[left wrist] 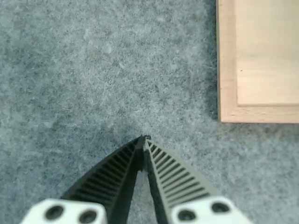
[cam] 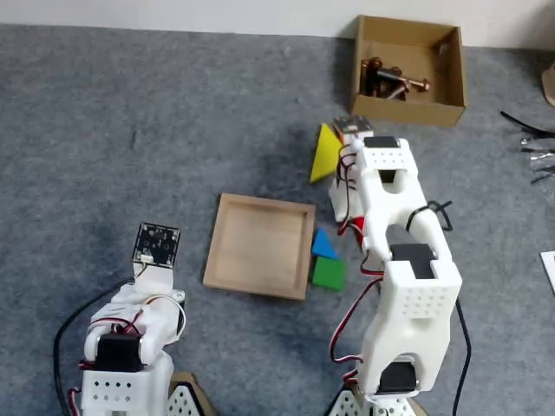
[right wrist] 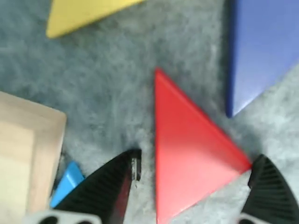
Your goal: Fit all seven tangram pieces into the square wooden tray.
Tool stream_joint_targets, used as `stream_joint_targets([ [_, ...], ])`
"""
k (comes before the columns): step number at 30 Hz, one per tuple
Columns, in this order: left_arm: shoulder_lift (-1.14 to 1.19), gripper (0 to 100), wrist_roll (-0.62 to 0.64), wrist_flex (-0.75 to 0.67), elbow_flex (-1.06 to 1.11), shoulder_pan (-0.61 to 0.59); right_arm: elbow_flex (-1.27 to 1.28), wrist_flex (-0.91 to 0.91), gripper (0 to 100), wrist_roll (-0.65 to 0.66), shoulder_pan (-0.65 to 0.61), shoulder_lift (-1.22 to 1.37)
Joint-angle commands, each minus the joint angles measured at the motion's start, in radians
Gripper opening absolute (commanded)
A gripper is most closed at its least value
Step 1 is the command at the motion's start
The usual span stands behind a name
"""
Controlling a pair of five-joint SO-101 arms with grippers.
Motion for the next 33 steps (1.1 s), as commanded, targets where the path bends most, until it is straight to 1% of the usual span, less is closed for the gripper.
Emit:
stream_joint_targets([
  [1,-0.005,1,-0.009,0.003,0.019,-0.010,-0.036,-0.068,34.8,0.014,-0.010,-0.013],
  [13,-0.005,1,-0.009,0.003,0.019,-0.010,-0.036,-0.073,34.1,0.015,-0.012,-0.013],
  [18,-0.005,1,-0.009,0.003,0.019,-0.010,-0.035,-0.073,28.1,0.015,-0.012,-0.013],
  [28,-0.005,1,-0.009,0.003,0.019,-0.010,-0.033,-0.070,27.1,0.015,-0.010,-0.012],
  [33,-0.005,1,-0.009,0.003,0.019,-0.010,-0.033,-0.068,20.2,0.015,-0.010,-0.012],
])
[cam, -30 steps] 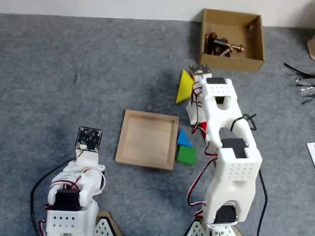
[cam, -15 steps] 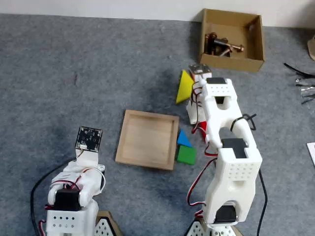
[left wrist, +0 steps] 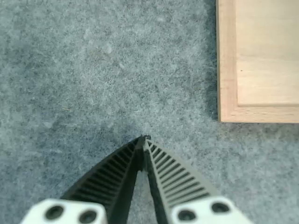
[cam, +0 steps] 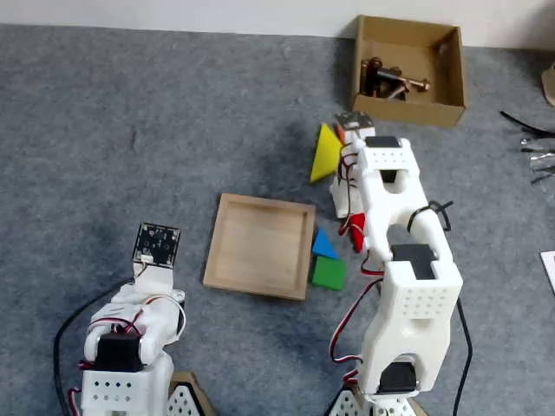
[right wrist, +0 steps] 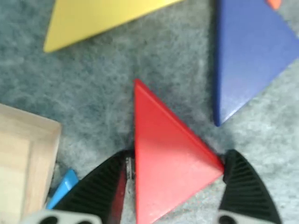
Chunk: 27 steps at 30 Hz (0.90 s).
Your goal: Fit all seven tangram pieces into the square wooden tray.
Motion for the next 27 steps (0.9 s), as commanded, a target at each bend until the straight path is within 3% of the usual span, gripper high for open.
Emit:
stream_joint_targets([
  [1,-0.005,1,-0.009,0.003,0.019,-0.010,-0.033,-0.042,20.2,0.014,-0.015,-0.012],
  [12,-0.005,1,-0.009,0.003,0.019,-0.010,-0.031,-0.041,14.9,0.006,-0.015,-0.012],
  [27,-0.005,1,-0.009,0.003,0.019,-0.010,-0.030,-0.018,16.1,0.009,-0.015,-0.012],
])
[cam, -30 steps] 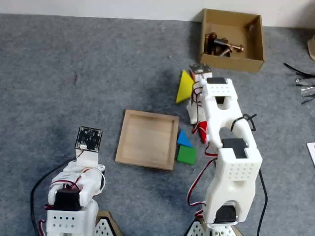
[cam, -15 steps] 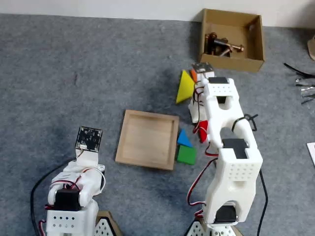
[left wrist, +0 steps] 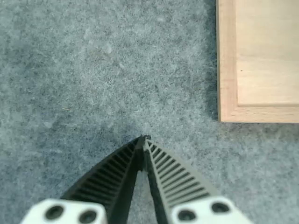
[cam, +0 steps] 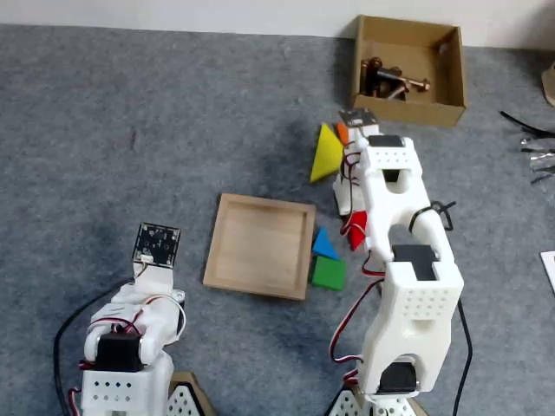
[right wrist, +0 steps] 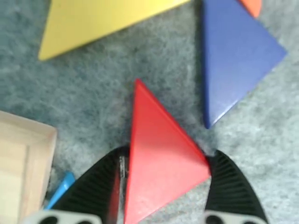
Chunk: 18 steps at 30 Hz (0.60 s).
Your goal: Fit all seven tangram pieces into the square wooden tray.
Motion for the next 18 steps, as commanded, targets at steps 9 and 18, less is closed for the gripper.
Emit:
stream_joint_targets([
  [9,-0.005,1,-0.009,0.003,0.019,-0.010,-0.013,0.004,26.1,0.002,-0.016,-0.013],
  [18,-0.005,1,-0.009,0.003,0.019,-0.010,0.013,0.005,26.2,-0.084,-0.015,-0.016],
])
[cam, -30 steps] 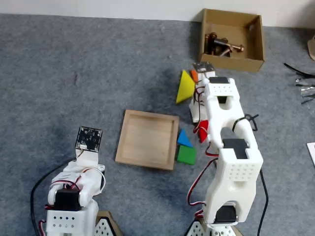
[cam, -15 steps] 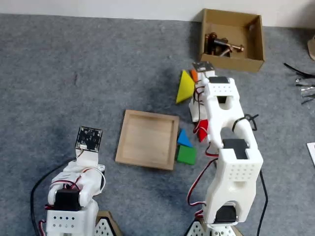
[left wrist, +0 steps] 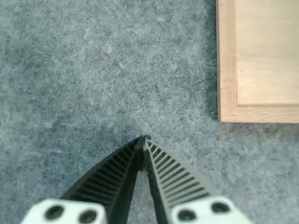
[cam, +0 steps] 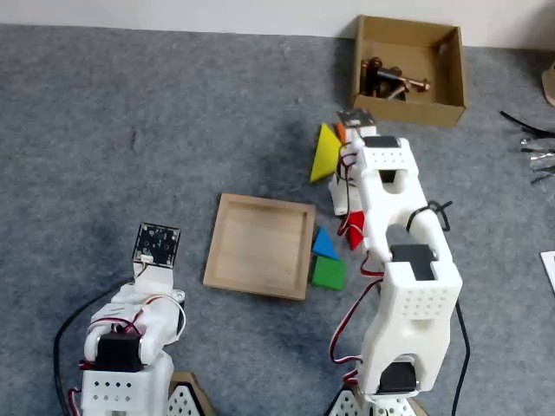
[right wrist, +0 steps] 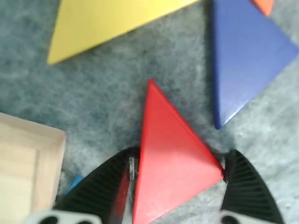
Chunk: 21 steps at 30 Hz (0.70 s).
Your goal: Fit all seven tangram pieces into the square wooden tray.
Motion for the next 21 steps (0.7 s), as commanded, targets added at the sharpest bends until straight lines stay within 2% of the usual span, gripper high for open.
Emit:
stream_joint_targets([
  [1,-0.005,1,-0.009,0.003,0.019,-0.010,0.004,0.010,26.2,-0.037,0.001,-0.016],
  [10,-0.005,1,-0.009,0.003,0.019,-0.010,0.022,0.010,26.3,-0.037,0.015,-0.084],
  [21,-0.005,1,-0.009,0.003,0.019,-0.010,0.341,-0.150,26.4,-0.072,0.015,-0.298],
])
